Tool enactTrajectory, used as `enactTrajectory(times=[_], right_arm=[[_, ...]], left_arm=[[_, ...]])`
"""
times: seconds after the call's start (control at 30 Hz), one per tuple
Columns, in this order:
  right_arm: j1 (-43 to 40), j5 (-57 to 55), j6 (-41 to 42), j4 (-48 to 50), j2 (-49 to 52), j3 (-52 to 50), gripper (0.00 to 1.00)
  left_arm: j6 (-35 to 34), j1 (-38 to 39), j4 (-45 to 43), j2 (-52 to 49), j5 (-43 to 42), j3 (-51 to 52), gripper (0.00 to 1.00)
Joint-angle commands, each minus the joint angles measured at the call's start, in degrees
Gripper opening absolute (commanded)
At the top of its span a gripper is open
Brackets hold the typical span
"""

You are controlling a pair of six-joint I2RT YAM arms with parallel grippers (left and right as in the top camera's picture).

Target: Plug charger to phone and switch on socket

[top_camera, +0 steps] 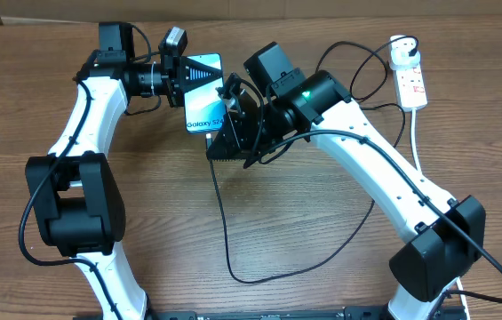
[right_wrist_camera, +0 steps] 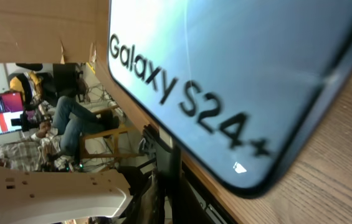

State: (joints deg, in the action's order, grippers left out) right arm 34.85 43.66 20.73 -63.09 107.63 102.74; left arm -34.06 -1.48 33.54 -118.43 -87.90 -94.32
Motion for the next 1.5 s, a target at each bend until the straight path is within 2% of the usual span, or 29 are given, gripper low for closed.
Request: enactTrajectory(times=[0.0, 1.47], right_arm=[[-0.57, 0.33, -0.61, 0.09, 0.09, 0.31, 0.03], [-0.42, 1.88, -0.55, 0.44, 0.09, 0.46, 0.04]], left_arm=[[1.11, 0.39, -0.24, 0.42, -2.58, -0.55, 0.04], [0.68, 0.44, -0.2, 0.42, -1.68, -0.55, 0.04]])
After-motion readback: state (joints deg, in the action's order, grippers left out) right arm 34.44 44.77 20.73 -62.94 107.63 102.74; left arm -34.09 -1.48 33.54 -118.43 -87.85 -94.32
